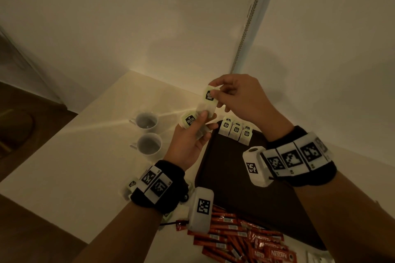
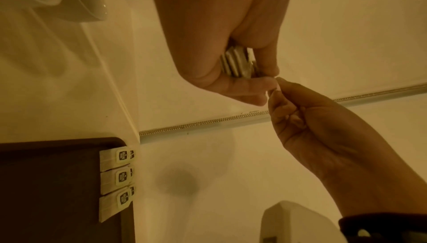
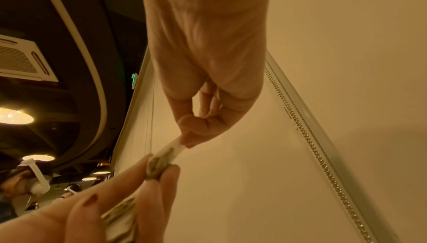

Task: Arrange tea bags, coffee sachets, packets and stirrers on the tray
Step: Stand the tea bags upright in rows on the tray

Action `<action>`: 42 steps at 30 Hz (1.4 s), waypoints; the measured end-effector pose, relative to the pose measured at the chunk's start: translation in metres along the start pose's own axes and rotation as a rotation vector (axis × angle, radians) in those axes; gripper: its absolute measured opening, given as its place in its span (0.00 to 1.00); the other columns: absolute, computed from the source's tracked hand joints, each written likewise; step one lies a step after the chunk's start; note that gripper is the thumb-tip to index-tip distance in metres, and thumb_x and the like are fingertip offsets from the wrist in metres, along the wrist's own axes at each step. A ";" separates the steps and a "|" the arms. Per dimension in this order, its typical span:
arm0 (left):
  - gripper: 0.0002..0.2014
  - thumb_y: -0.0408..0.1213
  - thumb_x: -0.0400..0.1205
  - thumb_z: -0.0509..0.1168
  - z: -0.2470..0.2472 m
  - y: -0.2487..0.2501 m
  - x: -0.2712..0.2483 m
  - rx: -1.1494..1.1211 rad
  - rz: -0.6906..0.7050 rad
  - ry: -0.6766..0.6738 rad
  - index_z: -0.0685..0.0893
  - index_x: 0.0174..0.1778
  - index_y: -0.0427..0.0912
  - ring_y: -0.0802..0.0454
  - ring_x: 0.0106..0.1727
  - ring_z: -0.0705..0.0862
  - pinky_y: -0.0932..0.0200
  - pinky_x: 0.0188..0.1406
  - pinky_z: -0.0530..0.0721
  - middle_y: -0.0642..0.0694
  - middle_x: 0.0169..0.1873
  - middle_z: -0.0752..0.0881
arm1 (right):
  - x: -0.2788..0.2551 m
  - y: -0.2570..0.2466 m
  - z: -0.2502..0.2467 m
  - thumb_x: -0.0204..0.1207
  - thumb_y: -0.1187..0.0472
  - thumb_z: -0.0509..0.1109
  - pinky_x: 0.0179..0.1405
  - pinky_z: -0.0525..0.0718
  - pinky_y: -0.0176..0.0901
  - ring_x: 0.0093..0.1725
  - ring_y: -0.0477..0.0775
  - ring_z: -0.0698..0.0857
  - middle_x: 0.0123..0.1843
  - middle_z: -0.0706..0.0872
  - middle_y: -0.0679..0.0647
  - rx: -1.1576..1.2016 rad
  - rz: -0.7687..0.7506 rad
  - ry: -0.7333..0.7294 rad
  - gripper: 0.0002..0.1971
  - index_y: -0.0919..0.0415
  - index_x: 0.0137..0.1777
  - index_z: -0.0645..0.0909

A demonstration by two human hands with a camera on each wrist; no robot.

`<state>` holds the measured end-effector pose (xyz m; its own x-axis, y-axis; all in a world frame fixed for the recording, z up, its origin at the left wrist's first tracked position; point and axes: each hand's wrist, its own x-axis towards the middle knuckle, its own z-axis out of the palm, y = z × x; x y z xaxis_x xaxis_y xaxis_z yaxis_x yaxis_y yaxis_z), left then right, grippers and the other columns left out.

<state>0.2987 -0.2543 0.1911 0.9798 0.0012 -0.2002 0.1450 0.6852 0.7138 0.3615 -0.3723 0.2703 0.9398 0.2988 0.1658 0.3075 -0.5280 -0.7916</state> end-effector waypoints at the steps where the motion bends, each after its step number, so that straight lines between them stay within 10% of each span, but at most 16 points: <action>1: 0.09 0.42 0.76 0.66 0.000 -0.001 0.001 0.004 -0.008 0.014 0.83 0.50 0.44 0.56 0.39 0.87 0.69 0.26 0.80 0.49 0.40 0.90 | 0.000 0.001 -0.001 0.76 0.64 0.71 0.25 0.81 0.29 0.24 0.37 0.83 0.32 0.87 0.51 -0.006 0.006 -0.003 0.07 0.61 0.53 0.85; 14: 0.21 0.55 0.78 0.62 -0.011 -0.009 0.034 -0.013 -0.149 0.167 0.83 0.57 0.42 0.50 0.42 0.89 0.63 0.33 0.86 0.43 0.46 0.90 | 0.012 0.074 -0.021 0.79 0.63 0.67 0.28 0.78 0.24 0.26 0.35 0.82 0.33 0.84 0.44 -0.077 0.099 -0.023 0.06 0.60 0.51 0.85; 23: 0.33 0.64 0.83 0.46 -0.021 0.000 0.060 -0.006 -0.163 0.125 0.84 0.53 0.38 0.44 0.47 0.90 0.62 0.34 0.88 0.38 0.46 0.91 | 0.013 0.194 0.028 0.79 0.65 0.68 0.49 0.84 0.41 0.46 0.48 0.80 0.53 0.84 0.57 -0.265 0.440 -0.317 0.09 0.64 0.57 0.83; 42: 0.41 0.69 0.80 0.39 -0.047 -0.010 0.077 0.071 -0.267 0.126 0.84 0.60 0.39 0.42 0.50 0.90 0.60 0.33 0.88 0.35 0.53 0.89 | 0.047 0.252 0.065 0.75 0.67 0.71 0.51 0.78 0.41 0.53 0.58 0.85 0.50 0.88 0.61 -0.293 0.476 -0.062 0.04 0.68 0.47 0.85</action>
<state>0.3664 -0.2267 0.1374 0.8818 -0.0788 -0.4650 0.4083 0.6212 0.6689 0.4732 -0.4392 0.0404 0.9772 0.0149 -0.2120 -0.1120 -0.8120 -0.5729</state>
